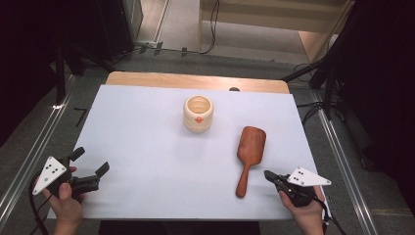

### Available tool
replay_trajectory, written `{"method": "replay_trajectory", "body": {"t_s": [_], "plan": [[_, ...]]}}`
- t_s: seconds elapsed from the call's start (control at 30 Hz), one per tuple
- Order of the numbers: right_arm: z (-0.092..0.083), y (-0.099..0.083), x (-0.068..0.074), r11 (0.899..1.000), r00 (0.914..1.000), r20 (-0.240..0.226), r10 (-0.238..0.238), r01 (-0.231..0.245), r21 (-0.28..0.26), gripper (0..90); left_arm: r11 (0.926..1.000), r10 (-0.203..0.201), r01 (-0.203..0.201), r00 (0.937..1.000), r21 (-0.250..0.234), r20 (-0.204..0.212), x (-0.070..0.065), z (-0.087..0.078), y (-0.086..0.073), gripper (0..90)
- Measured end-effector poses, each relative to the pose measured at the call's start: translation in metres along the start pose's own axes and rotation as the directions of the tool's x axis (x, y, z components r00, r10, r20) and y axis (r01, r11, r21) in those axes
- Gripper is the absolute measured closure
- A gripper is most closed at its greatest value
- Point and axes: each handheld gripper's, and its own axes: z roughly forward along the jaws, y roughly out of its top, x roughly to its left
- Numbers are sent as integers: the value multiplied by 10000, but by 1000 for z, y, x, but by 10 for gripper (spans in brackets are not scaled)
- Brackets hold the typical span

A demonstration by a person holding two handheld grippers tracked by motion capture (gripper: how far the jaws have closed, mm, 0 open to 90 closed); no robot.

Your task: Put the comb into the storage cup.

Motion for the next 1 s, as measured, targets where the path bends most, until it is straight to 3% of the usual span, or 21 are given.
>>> {"method": "replay_trajectory", "body": {"t_s": [0.23,0.47,0.57,1.0], "plan": [[14,2,6,9941,9977,-320,-599,625,881,883,10000,9,-9,10000,16,11,0,0,0,0],[26,1,13,9816,9915,-840,-988,1110,1555,883,10000,0,0,10000,14,37,0,0,0,0],[35,2,18,9713,9871,-1010,-1239,1414,1913,883,10000,4,-4,10000,20,26,0,0,0,0],[53,11,28,9717,9825,-1417,-1212,1465,1852,883,10000,66,-66,10000,65,-4,-1,1,0,0]]}}
